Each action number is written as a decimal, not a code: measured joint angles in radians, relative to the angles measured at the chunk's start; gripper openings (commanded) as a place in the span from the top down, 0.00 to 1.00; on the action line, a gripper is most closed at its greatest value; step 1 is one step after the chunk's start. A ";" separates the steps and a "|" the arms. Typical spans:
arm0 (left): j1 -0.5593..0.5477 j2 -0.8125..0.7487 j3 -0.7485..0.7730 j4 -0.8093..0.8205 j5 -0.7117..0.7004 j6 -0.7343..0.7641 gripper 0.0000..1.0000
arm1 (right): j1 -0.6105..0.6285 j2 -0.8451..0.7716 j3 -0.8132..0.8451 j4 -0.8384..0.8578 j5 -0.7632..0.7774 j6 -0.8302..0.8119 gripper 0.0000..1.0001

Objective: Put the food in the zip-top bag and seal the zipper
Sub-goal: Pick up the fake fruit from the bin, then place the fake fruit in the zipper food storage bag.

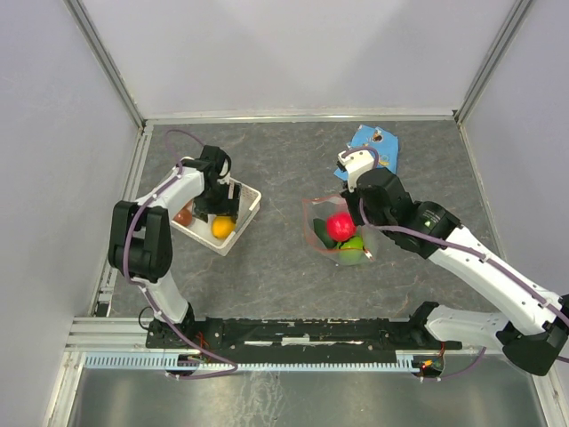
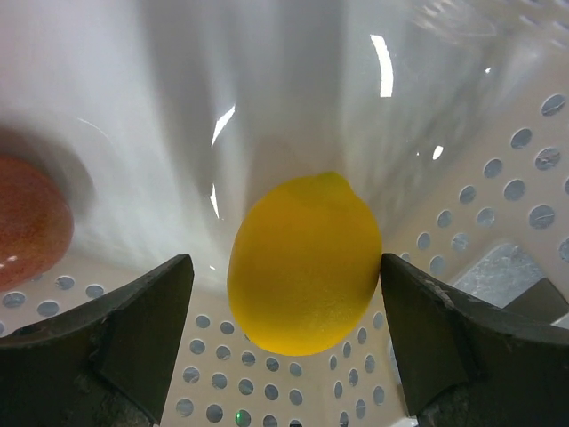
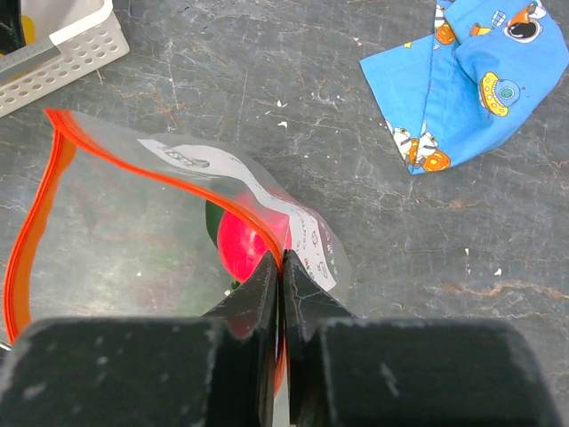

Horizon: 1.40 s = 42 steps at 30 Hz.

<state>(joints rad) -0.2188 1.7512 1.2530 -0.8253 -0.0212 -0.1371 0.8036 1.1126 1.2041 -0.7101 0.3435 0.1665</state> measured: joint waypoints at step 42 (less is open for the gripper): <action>-0.194 -0.652 -0.236 0.337 0.188 -0.141 0.49 | 0.000 0.036 0.027 0.011 0.003 0.005 0.91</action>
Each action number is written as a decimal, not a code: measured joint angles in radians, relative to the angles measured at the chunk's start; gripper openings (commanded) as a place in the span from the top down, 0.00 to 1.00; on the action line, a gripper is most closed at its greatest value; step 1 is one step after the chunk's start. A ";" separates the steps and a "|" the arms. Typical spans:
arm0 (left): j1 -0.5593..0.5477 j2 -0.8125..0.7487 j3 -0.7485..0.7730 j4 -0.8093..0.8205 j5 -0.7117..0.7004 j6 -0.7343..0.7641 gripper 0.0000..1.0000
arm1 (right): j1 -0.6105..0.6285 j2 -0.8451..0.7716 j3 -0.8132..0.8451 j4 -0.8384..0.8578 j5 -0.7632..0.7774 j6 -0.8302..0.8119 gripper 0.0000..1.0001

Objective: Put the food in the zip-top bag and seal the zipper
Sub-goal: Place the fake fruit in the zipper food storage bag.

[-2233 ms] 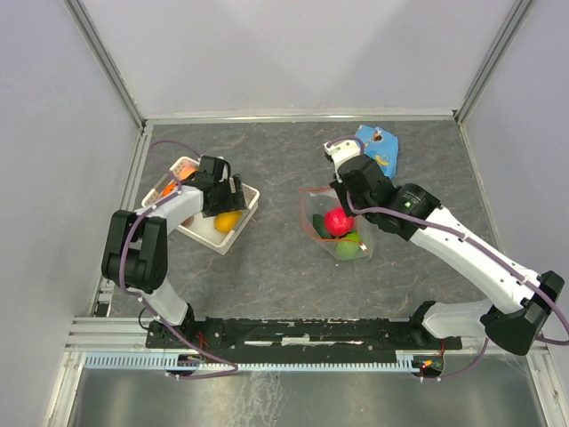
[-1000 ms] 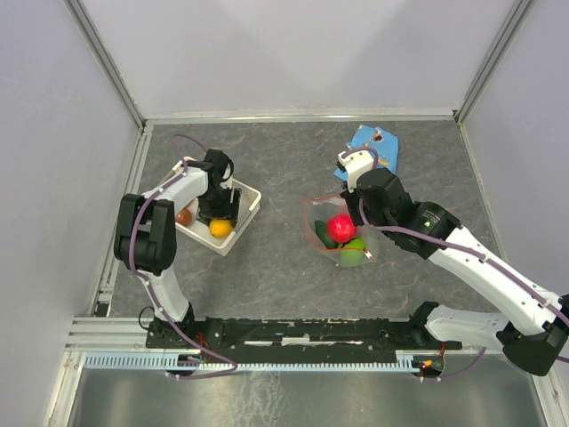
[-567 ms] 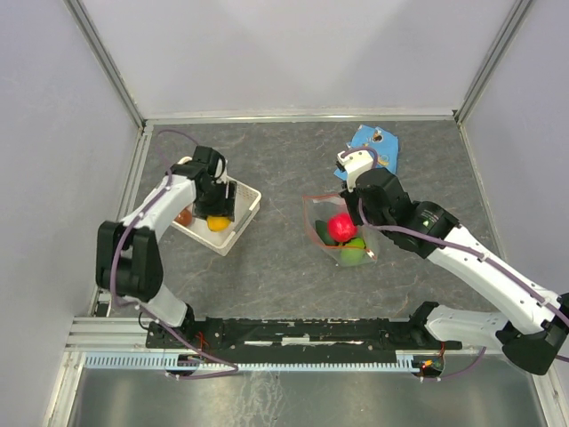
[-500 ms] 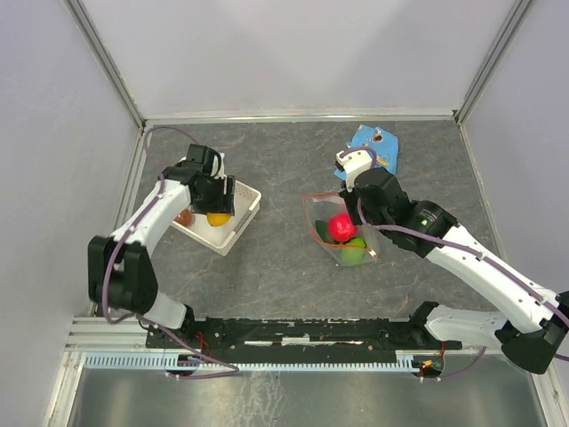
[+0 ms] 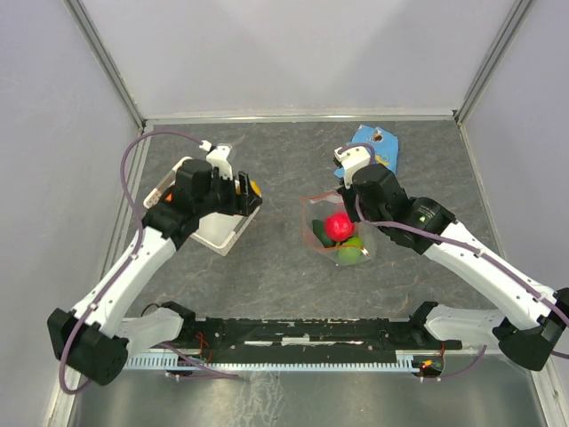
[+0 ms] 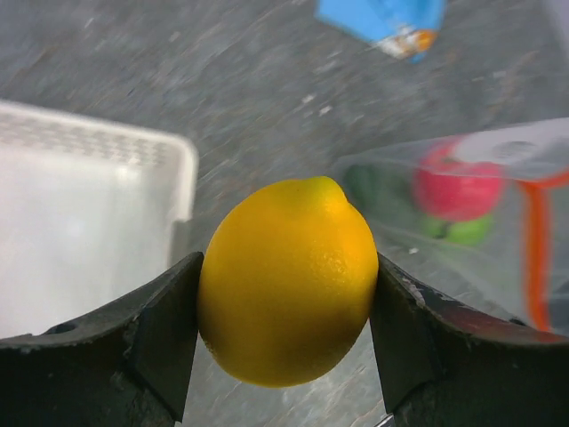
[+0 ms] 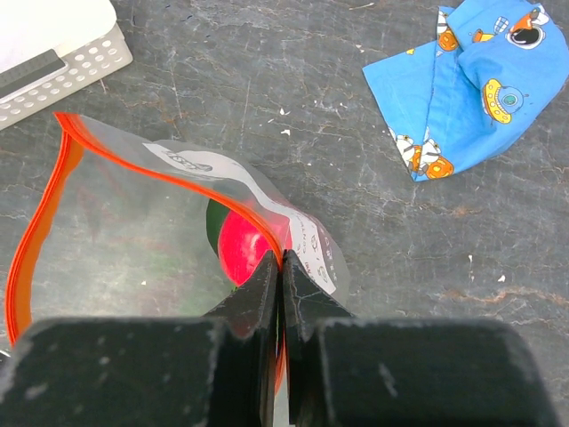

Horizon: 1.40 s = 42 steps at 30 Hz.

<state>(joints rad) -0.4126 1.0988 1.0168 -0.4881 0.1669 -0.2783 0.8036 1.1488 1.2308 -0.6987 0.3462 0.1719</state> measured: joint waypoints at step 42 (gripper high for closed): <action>-0.493 0.139 -0.304 1.065 0.026 0.213 0.35 | 0.000 0.027 0.007 0.017 -0.088 0.060 0.92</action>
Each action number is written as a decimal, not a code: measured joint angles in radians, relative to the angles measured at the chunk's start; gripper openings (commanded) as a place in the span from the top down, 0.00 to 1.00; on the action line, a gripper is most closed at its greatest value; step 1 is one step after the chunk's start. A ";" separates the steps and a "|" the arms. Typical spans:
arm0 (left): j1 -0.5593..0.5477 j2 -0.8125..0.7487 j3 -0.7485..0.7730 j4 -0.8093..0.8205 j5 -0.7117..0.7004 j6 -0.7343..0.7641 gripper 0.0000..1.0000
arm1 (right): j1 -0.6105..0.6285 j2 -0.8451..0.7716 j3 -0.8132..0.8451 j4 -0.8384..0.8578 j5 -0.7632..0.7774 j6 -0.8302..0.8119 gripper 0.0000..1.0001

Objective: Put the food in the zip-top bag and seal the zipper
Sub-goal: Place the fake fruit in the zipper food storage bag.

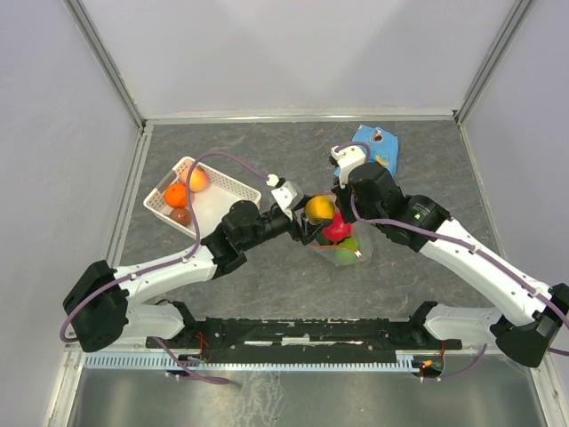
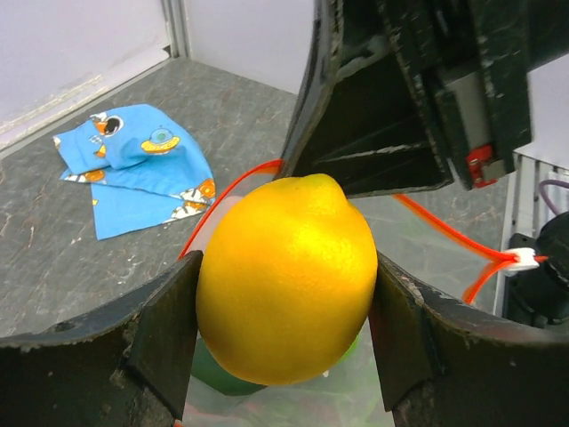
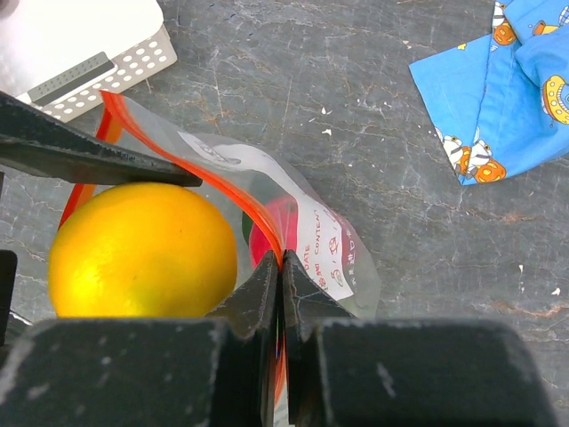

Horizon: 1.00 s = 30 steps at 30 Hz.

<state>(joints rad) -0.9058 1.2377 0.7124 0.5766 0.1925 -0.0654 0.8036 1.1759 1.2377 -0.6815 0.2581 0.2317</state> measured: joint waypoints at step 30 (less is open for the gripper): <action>0.000 -0.031 -0.041 -0.138 -0.220 0.009 0.08 | 0.000 -0.014 -0.006 0.000 0.000 0.007 0.91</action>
<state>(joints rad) -0.9058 1.2068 0.6712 0.4381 -0.0280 -0.0563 0.8036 1.1622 1.2316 -0.6815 0.2577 0.2390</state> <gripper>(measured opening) 0.924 0.086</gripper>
